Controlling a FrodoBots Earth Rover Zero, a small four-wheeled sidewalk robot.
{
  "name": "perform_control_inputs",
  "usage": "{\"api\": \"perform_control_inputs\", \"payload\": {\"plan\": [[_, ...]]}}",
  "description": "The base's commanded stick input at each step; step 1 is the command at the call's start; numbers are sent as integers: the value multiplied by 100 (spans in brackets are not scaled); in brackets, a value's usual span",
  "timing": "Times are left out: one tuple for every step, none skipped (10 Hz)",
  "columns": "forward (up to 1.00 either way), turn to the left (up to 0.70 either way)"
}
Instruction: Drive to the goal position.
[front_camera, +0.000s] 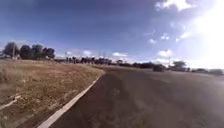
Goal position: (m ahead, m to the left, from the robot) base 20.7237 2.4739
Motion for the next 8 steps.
{"api": "perform_control_inputs", "payload": {"plan": [[45, 0], [45, 0], [45, 0], [45, 0], [45, 0], [45, 0], [45, 0], [45, 0]]}}
